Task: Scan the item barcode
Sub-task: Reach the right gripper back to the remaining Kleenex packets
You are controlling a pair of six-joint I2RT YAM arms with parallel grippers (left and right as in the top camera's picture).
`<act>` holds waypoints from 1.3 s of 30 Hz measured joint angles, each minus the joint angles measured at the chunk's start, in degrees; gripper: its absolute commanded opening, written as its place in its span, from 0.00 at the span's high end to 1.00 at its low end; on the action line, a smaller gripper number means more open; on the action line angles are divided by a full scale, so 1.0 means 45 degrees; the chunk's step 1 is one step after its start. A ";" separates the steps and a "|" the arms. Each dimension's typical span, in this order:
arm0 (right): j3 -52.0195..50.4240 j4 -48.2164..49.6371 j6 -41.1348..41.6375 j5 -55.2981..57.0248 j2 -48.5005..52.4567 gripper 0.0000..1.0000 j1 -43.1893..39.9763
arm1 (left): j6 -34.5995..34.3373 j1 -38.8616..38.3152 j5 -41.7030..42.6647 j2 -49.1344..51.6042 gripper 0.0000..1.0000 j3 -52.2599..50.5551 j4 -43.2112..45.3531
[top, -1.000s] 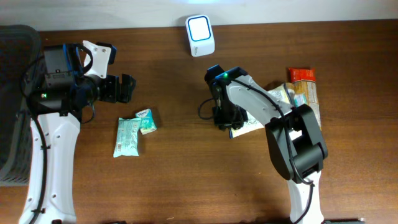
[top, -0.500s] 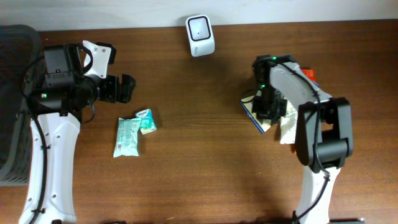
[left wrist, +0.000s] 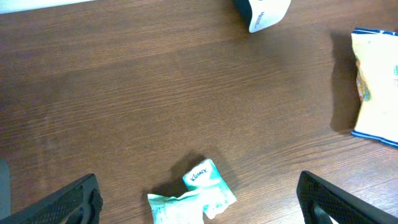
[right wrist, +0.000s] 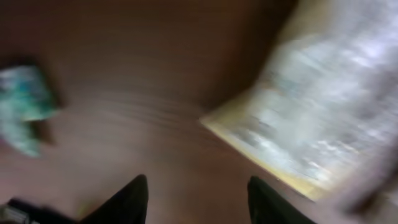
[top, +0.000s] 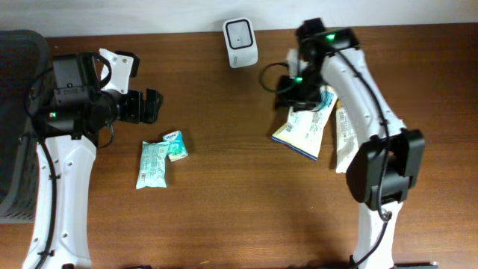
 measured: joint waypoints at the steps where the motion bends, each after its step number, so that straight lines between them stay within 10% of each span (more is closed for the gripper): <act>1: -0.0005 0.0559 0.0165 -0.0330 0.0015 0.48 0.0520 | 0.0000 0.0000 0.0000 0.0000 0.01 0.0000 -0.0005; 10: -0.0083 0.5702 0.2084 -0.0350 0.0699 0.48 0.5149 | 0.0000 0.0000 0.0000 0.0000 0.01 0.0000 -0.0005; 27: -0.0112 0.6985 0.3376 -0.2370 0.3934 0.70 0.5989 | 0.0000 0.0000 0.0000 0.0000 0.01 0.0000 -0.0005; 35: -0.0112 0.6742 0.3580 -0.3293 0.3944 0.45 0.6003 | 0.0000 0.0000 0.0000 0.0000 0.01 0.0000 0.0000; 39: -0.0112 0.6751 0.4221 -0.2827 0.3959 0.67 0.6222 | 0.0005 0.0000 0.0000 0.0000 0.01 0.0000 -0.0005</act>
